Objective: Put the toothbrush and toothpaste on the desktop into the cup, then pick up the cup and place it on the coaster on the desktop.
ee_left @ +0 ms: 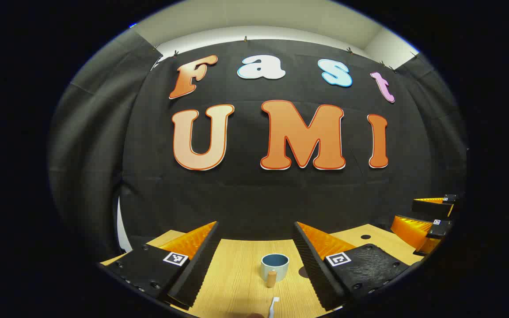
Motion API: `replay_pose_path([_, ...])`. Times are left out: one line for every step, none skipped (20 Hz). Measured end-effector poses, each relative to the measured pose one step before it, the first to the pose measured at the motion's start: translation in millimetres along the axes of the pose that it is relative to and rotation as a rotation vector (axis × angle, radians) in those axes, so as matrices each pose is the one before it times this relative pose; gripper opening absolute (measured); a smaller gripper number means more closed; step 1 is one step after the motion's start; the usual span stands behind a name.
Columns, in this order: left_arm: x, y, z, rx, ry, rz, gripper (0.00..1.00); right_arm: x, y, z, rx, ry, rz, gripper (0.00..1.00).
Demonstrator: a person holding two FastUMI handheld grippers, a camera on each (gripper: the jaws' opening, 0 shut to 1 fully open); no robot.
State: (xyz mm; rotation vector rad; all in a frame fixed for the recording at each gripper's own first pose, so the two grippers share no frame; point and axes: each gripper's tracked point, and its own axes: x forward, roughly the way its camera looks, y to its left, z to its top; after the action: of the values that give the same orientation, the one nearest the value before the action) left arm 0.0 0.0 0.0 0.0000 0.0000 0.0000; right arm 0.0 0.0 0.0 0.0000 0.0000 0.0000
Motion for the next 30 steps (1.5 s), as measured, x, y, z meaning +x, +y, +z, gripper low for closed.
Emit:
replay_pose_path([0.18, -1.08, 3.07, 0.00315, -0.00367, -0.00181, 0.96, 0.1, -0.47, -0.22, 0.00473, 0.00205, -0.00017, 0.98])
replay_pose_path([-1.1, -1.78, 1.2, -0.00104, -0.00573, -0.00166, 1.0, -0.92, -1.53, -0.14, 0.00387, 0.00229, -0.00139, 0.98])
replay_pose_path([-0.01, -0.63, 1.61, -0.00043, -0.00412, 0.00023, 0.97, -0.96, -0.37, 0.17, -0.00148, -0.00087, 0.00092, 0.98])
replay_pose_path([-2.18, -0.74, 0.92, -0.00176, -0.00486, -0.00062, 0.97, -0.05, -1.93, 1.02, -0.00518, -0.00255, -0.00447, 0.98])
replay_pose_path([0.44, -0.71, 1.07, 0.00108, 0.00054, -0.00122, 1.0, -0.41, -0.89, -1.49, -0.00696, 0.0015, -0.00376, 0.98])
replay_pose_path([0.3, 0.1, -0.75, 0.00048, 0.00098, 0.00055, 1.0, -0.1, -0.92, -0.8, -0.00232, 0.00295, -0.00331, 0.99])
replay_pose_path([-0.04, -0.36, -0.47, 0.00098, 0.00439, -0.0015, 1.0, -0.23, -1.24, -2.1, -0.00056, 0.0061, -0.00395, 0.99])
replay_pose_path([-0.64, -0.14, -1.26, -0.00032, 0.00302, -0.00214, 1.0, -0.02, -2.43, -2.56, 0.00065, 0.01033, -0.00782, 0.99])
replay_pose_path([0.86, -0.85, 1.79, -0.00167, -0.00126, -0.00345, 1.0, 0.54, -1.09, -2.35, 0.0016, 0.01022, -0.00465, 0.98])
replay_pose_path([-1.96, 0.41, 0.35, -0.0018, -0.00183, -0.00145, 1.0, 0.11, -0.89, -2.4, 0.00383, 0.01066, -0.0006, 0.98])
replay_pose_path([1.33, -0.38, 1.33, 0.00242, 0.00101, -0.00218, 1.0, 0.47, 0.28, -1.84, 0.00675, 0.0107, 0.00107, 0.98])
replay_pose_path([-0.08, 0.78, -0.61, 0.00285, -0.00024, -0.00149, 1.0, 0.07, 0.25, -1.28, 0.00929, 0.00515, 0.00548, 0.99])
replay_pose_path([0.36, 0.33, 1.58, 0.00108, 0.00065, -0.00051, 1.0, -0.23, 2.36, 0.39, 0.00695, 0.00083, 0.0081, 0.99])
replay_pose_path([-0.78, 0.06, -0.78, -0.00084, -0.00056, -0.00267, 1.0, -0.43, 1.02, 0.5, 0.00653, -0.00159, 0.00468, 0.99])
replay_pose_path([0.03, -0.99, -2.18, -0.00483, 0.00741, -0.00827, 1.0, -0.39, 1.54, -1.85, 0.00281, 0.00163, 0.00579, 0.98])
replay_pose_path([-0.05, -1.56, -7.36, -0.00881, 0.01548, -0.01018, 0.97, -0.31, 0.6, -3.42, -0.0001, 0.00533, 0.00238, 0.98])
replay_pose_path([2.1, -1.73, -8.33, -0.00601, 0.03032, -0.01251, 0.97, -0.34, -0.03, -6.71, -0.00117, 0.01306, -0.00033, 0.98])
replay_pose_path([2.78, 2.18, -14.98, 0.00206, 0.04179, 0.00143, 1.0, 0.93, 0.49, -6.9, 0.00051, 0.01895, -0.00096, 0.98])
replay_pose_path([2.52, 3.09, -11.81, 0.00093, 0.04056, 0.00461, 0.97, 1.06, 0.11, -8.01, 0.00221, 0.0228, 0.00204, 0.98])
replay_pose_path([3.04, 1.1, -10.06, -0.00597, 0.03167, -0.00493, 0.97, 0.54, -0.46, -8.0, 0.00323, 0.02291, -0.00233, 0.99])
replay_pose_path([1.97, -1.87, -8.83, -0.00657, 0.02966, -0.01262, 0.97, -0.1, -1.04, -6.98, 0.00473, 0.01579, -0.00608, 0.99])
replay_pose_path([-0.38, -0.11, -9.09, -0.00077, 0.02577, -0.00754, 0.97, 0.8, -0.52, -5.75, 0.0038, 0.01481, 0.00046, 0.99])
replay_pose_path([2.14, 0.75, -6.16, 0.01071, 0.02248, -0.0009, 0.97, 1.59, 0.55, -6.56, 0.00439, 0.01939, 0.00128, 0.99])
replay_pose_path([-0.31, 1.73, -8.58, 0.01503, 0.02115, 0.00256, 0.97, 1.56, 1.09, -5.69, 0.00594, 0.01854, 0.00393, 0.99])
replay_pose_path([0.66, -0.36, -6.5, 0.01498, 0.02068, -0.00233, 0.97, 1.13, 1.61, -6.17, 0.00604, 0.01977, 0.00424, 0.98])
replay_pose_path([1.33, -2.6, -9.0, 0.00828, 0.0214, -0.00618, 0.98, 1.6, 1.88, -5.85, 0.0042, 0.01968, 0.00569, 0.99])
replay_pose_path([2.29, -2.04, -6.02, 0.00204, 0.02242, -0.01243, 0.97, 0.89, 1.77, -6.6, 0.00256, 0.0215, 0.00313, 0.99])
replay_pose_path([0.13, -3.4, -8.71, -0.00149, 0.02474, -0.0135, 0.97, 2.89, 2.2, -6.56, 0.00083, 0.02223, 0.00478, 0.99])
replay_pose_path([3.09, -1.98, -7.1, -0.00123, 0.0297, -0.01026, 0.97, 0.94, 1.96, -8.89, 0.00048, 0.02452, 0.00372, 0.99])
replay_pose_path([3.44, -1.19, -10.46, 0.00016, 0.02974, -0.00508, 0.97, 2.9, 2.81, -10.46, 0.00241, 0.03028, 0.00684, 0.99])
